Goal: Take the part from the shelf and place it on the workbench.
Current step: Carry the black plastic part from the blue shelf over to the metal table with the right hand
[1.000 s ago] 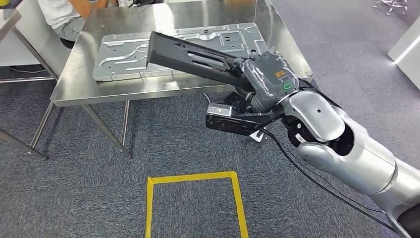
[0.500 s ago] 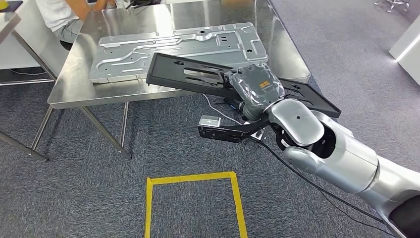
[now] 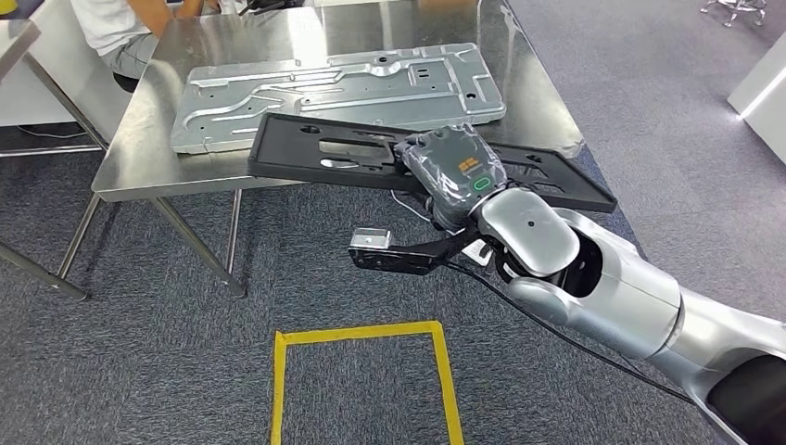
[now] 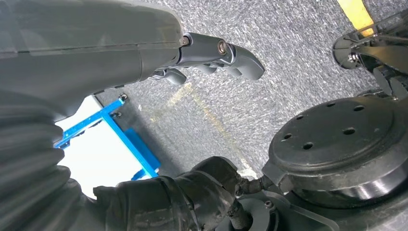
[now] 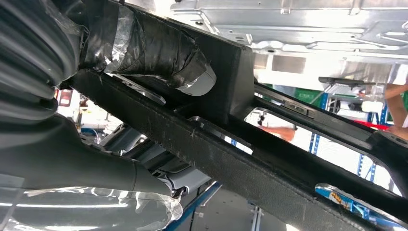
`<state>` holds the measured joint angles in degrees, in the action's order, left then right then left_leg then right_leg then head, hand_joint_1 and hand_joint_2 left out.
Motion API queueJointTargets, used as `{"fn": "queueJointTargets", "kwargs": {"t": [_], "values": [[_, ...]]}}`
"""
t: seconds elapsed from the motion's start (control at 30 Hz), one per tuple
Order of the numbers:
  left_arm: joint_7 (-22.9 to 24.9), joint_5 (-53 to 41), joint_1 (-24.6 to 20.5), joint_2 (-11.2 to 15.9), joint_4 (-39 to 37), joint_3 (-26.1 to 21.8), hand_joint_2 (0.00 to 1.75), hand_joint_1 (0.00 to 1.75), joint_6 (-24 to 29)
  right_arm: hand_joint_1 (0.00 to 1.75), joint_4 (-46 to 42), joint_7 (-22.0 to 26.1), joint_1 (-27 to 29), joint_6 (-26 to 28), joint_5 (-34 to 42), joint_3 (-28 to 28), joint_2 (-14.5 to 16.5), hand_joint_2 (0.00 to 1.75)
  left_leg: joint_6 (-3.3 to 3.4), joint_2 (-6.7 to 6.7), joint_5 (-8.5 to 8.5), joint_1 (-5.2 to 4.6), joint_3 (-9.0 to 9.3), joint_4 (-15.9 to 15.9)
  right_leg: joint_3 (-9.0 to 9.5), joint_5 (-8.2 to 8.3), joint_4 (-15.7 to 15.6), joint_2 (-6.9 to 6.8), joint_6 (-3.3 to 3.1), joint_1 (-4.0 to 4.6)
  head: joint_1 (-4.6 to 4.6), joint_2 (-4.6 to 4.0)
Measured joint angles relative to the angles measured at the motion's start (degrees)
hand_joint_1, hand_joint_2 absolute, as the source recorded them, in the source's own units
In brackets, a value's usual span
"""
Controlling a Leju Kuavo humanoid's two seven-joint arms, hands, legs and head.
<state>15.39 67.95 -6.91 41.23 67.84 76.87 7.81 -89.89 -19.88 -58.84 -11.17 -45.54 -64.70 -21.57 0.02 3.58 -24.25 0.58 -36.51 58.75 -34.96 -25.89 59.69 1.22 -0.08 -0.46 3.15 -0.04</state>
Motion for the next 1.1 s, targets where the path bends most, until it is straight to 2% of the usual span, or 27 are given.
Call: {"fn": "queueJointTargets", "kwargs": {"t": [0.63,0.77,0.9,1.0,1.07,1.1], "values": [[0.0,-0.5,0.0,0.5,0.0,0.4,1.75,0.0,-0.6,1.75,0.5,0.2,-1.5,0.2,-0.7,-0.9,1.6,1.75,0.0,0.0,0.0,-0.01,0.0,0.0,0.02,0.0,0.0,0.0,0.01,-0.01,0.01,0.0],[0.0,-0.5,0.0,0.6,0.0,0.5,1.75,0.0,-0.7,1.75,0.4,0.1,-1.6,0.1,-1.0,-1.0,1.8,1.75,0.23,0.0,-0.16,-0.08,-0.1,0.3,0.03,0.04,-0.1,0.01,0.13,-0.1,0.02,0.0],[-0.1,0.0,0.0,0.7,0.0,0.5,1.75,0.0,-0.6,1.75,0.2,-0.2,-1.6,-0.1,-1.1,-1.1,1.8,1.75,0.58,-0.01,-0.37,-0.13,-0.24,0.7,0.05,-0.01,-0.1,0.05,0.43,-0.15,0.02,0.0],[-0.2,0.4,0.0,0.9,0.0,0.5,1.75,0.0,-0.5,1.75,-0.3,-0.6,-1.7,-0.2,-1.1,-1.2,1.7,1.75,1.06,-0.13,-0.31,0.08,0.18,0.1,0.3,-0.08,-0.4,0.04,0.94,-0.08,0.02,0.0],[-0.4,0.5,0.0,1.0,0.1,0.5,1.75,0.0,-0.5,1.75,-0.5,-0.6,-2.0,-0.2,-1.1,-1.2,1.7,1.75,1.46,-0.37,0.04,0.54,1.17,-1.1,-0.44,-1.37,1.6,-0.25,1.36,0.07,-0.19,0.0],[-0.4,0.5,0.1,1.0,0.1,0.5,1.75,0.0,-0.5,1.75,-0.6,-0.7,-2.2,-0.2,-1.1,-1.2,1.7,1.75,1.57,-0.5,0.17,0.75,1.56,-1.5,-1.74,-2.73,4.3,-0.44,1.55,0.02,-0.32,0.0]]}}
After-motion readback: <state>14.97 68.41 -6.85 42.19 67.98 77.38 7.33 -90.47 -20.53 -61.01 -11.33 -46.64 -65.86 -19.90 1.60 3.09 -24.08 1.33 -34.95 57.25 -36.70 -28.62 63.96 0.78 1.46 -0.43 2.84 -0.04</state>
